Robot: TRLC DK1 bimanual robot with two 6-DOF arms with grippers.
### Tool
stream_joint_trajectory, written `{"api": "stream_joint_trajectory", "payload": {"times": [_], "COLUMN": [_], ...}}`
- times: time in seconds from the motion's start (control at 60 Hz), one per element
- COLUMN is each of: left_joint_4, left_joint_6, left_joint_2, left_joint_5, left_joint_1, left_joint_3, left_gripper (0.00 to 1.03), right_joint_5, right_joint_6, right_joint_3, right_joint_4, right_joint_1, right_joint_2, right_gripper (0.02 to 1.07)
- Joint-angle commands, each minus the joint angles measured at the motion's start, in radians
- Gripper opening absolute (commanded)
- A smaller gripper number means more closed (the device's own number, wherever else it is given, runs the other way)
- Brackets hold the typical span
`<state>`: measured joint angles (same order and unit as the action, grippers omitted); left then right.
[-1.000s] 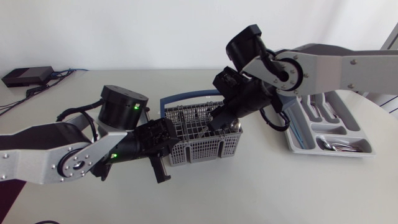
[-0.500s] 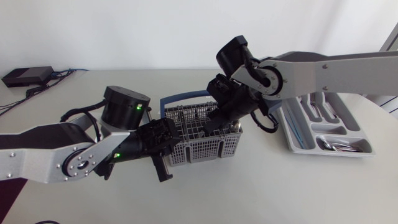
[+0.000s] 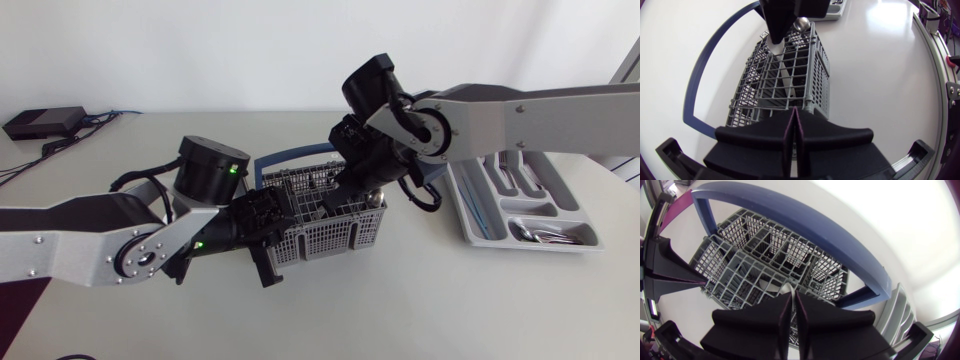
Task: Transfer all utensils from the basket to the drawer tray.
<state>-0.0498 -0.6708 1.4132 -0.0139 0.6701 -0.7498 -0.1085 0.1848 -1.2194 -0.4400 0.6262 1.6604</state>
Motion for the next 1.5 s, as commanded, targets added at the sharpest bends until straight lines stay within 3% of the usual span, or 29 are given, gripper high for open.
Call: {"api": "stream_joint_trajectory", "payload": {"times": [0.0, 0.683, 0.767, 0.867, 1.483], "left_joint_4": [0.004, 0.004, 0.004, 0.004, 0.005], "left_joint_6": [0.034, 0.057, 0.057, 0.057, 0.057], "left_joint_2": [0.035, 0.116, 0.118, 0.116, 0.119], "left_joint_5": [0.006, 0.032, 0.035, 0.035, 0.037], "left_joint_1": [0.008, 0.020, 0.023, 0.025, 0.034], "left_joint_3": [-0.023, -0.068, -0.068, -0.068, -0.072], "left_gripper": [0.03, 0.03, 0.03, 0.03, 0.07], "right_joint_5": [-0.020, -0.022, -0.046, -0.148, -0.178], "right_joint_6": [0.013, -0.002, 0.024, 0.093, 0.274], "right_joint_3": [0.020, 0.092, 0.115, 0.182, 0.247], "right_joint_4": [0.014, 0.037, 0.057, 0.139, 0.205], "right_joint_1": [0.017, -0.022, -0.011, 0.041, 0.104], "right_joint_2": [-0.031, -0.148, -0.152, -0.169, -0.363], "right_gripper": [0.08, 0.08, 0.08, 0.08, 0.08]}}
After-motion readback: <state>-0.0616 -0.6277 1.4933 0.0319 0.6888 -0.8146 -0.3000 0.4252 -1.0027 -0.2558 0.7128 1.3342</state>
